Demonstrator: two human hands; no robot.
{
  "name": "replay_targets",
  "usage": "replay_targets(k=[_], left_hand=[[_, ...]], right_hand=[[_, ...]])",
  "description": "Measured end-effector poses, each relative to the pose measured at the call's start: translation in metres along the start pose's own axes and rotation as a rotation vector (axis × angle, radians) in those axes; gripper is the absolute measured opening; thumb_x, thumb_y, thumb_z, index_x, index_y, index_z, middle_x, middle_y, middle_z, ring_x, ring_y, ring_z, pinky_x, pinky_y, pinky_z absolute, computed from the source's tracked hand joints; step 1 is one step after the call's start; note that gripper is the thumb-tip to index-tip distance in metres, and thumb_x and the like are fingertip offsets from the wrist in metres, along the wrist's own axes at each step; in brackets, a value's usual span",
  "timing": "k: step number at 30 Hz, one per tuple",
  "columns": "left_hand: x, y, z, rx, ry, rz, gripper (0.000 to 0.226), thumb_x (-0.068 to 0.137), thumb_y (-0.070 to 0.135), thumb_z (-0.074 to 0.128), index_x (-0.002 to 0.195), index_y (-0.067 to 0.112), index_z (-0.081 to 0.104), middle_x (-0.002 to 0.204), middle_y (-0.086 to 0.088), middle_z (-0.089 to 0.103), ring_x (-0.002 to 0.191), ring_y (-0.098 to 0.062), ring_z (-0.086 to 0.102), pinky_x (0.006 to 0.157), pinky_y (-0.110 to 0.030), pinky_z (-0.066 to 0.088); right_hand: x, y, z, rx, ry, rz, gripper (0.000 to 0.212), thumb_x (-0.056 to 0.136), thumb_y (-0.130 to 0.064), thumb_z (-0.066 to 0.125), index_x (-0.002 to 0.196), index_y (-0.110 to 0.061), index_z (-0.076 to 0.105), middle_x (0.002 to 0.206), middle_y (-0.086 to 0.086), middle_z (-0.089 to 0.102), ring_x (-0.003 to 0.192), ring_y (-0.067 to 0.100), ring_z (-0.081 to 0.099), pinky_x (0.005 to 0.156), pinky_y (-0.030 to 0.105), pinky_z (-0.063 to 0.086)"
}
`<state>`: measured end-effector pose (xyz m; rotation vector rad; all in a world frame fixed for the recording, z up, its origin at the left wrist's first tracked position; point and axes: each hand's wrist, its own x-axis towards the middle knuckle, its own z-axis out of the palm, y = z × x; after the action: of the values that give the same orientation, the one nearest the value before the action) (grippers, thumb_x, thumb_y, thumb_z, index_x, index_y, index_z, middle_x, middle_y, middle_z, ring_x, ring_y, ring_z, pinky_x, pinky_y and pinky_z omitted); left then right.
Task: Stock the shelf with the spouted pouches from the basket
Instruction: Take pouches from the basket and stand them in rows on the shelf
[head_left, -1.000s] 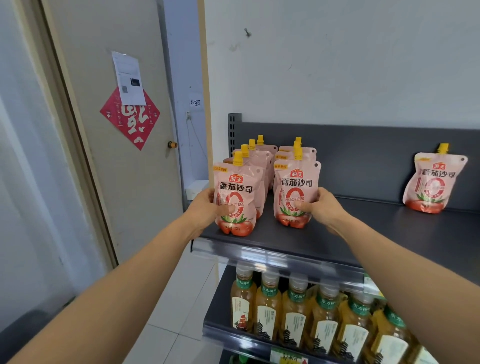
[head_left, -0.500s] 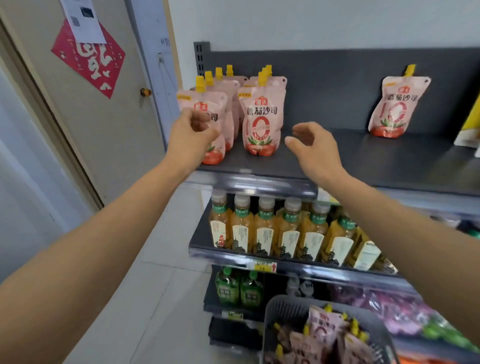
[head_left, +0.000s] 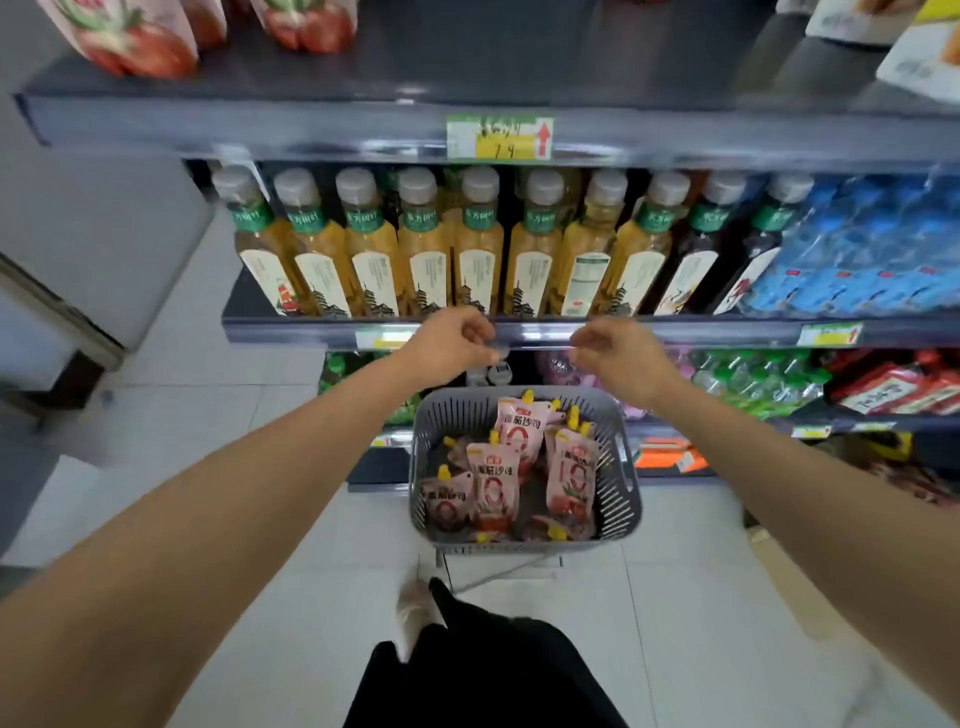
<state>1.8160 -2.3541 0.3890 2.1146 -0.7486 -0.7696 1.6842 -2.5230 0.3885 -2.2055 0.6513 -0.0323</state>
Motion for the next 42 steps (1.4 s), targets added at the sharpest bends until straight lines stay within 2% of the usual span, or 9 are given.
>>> replay_targets(k=[6, 8, 10, 16, 21, 30, 36, 40, 42], left_hand=[[0.021, -0.055, 0.067, -0.032, -0.015, -0.164, 0.021, 0.078, -0.002, 0.067, 0.098, -0.006, 0.063, 0.080, -0.005, 0.056, 0.083, -0.018, 0.052, 0.069, -0.018, 0.042], [0.033, -0.070, 0.083, -0.021, -0.042, -0.201, 0.008, 0.078, -0.002, 0.067, 0.080, 0.004, 0.061, 0.076, -0.003, 0.056, 0.083, -0.018, 0.053, 0.069, -0.021, 0.043], [0.048, -0.085, 0.098, 0.011, -0.056, -0.232, 0.024, 0.079, -0.002, 0.066, 0.067, 0.014, 0.052, 0.072, 0.002, 0.054, 0.081, -0.017, 0.052, 0.066, -0.023, 0.045], [0.092, -0.138, 0.142, 0.097, -0.126, -0.311, 0.009, 0.080, 0.008, 0.064, 0.082, 0.014, 0.058, 0.085, -0.002, 0.057, 0.091, -0.022, 0.058, 0.072, -0.022, 0.038], [0.127, -0.173, 0.172, 0.154, -0.116, -0.375, 0.033, 0.081, 0.016, 0.065, 0.110, 0.005, 0.055, 0.110, -0.013, 0.061, 0.104, -0.028, 0.058, 0.074, -0.026, 0.040], [0.164, -0.211, 0.211, -0.053, -0.080, -0.422, 0.038, 0.081, 0.012, 0.065, 0.116, 0.004, 0.055, 0.115, -0.012, 0.065, 0.105, -0.027, 0.062, 0.089, -0.032, 0.049], [0.177, -0.219, 0.218, -0.244, 0.054, -0.528, 0.034, 0.076, 0.008, 0.072, 0.106, 0.008, 0.056, 0.111, -0.013, 0.064, 0.093, -0.025, 0.063, 0.077, -0.035, 0.054], [0.174, -0.221, 0.219, -0.360, 0.047, -0.537, 0.034, 0.079, 0.010, 0.070, 0.112, 0.006, 0.063, 0.107, -0.012, 0.069, 0.075, -0.016, 0.062, 0.042, -0.014, 0.047], [0.174, -0.222, 0.220, -0.368, 0.082, -0.545, 0.032, 0.083, 0.015, 0.067, 0.114, 0.007, 0.064, 0.107, -0.011, 0.069, 0.073, -0.015, 0.062, 0.045, -0.016, 0.046]], right_hand=[[0.001, 0.078, 0.032, -0.075, -0.120, 0.214, 0.019, 0.088, -0.005, 0.056, 0.100, 0.007, 0.064, 0.109, 0.022, 0.066, 0.103, 0.034, 0.060, 0.087, 0.037, 0.047], [0.005, 0.098, 0.043, -0.095, -0.141, 0.275, 0.024, 0.088, -0.005, 0.055, 0.100, 0.015, 0.061, 0.111, 0.027, 0.064, 0.106, 0.038, 0.059, 0.092, 0.042, 0.046], [0.010, 0.118, 0.057, -0.110, -0.159, 0.320, 0.022, 0.089, -0.006, 0.053, 0.091, 0.014, 0.062, 0.102, 0.026, 0.064, 0.103, 0.034, 0.058, 0.090, 0.038, 0.045], [0.025, 0.181, 0.100, -0.153, -0.194, 0.488, 0.030, 0.090, -0.015, 0.054, 0.113, 0.002, 0.061, 0.120, 0.021, 0.061, 0.113, 0.033, 0.056, 0.091, 0.032, 0.043], [0.038, 0.223, 0.130, -0.188, -0.232, 0.569, 0.044, 0.091, -0.026, 0.054, 0.127, 0.000, 0.049, 0.127, 0.019, 0.058, 0.117, 0.032, 0.054, 0.097, 0.035, 0.044], [0.054, 0.268, 0.168, 0.274, -0.171, 0.865, 0.041, 0.090, -0.024, 0.057, 0.122, 0.002, 0.055, 0.125, 0.018, 0.060, 0.113, 0.031, 0.058, 0.095, 0.037, 0.047], [0.061, 0.278, 0.182, 0.499, -0.171, 0.961, 0.032, 0.088, -0.023, 0.060, 0.113, -0.003, 0.059, 0.116, 0.016, 0.065, 0.106, 0.030, 0.061, 0.094, 0.041, 0.049], [0.066, 0.278, 0.192, 0.667, -0.075, 1.001, 0.020, 0.084, -0.009, 0.065, 0.102, -0.003, 0.062, 0.110, 0.018, 0.067, 0.097, 0.031, 0.065, 0.089, 0.045, 0.051], [0.071, 0.275, 0.197, 0.670, -0.028, 0.977, 0.022, 0.083, -0.005, 0.064, 0.105, -0.002, 0.062, 0.114, 0.019, 0.066, 0.102, 0.033, 0.064, 0.091, 0.048, 0.051]])
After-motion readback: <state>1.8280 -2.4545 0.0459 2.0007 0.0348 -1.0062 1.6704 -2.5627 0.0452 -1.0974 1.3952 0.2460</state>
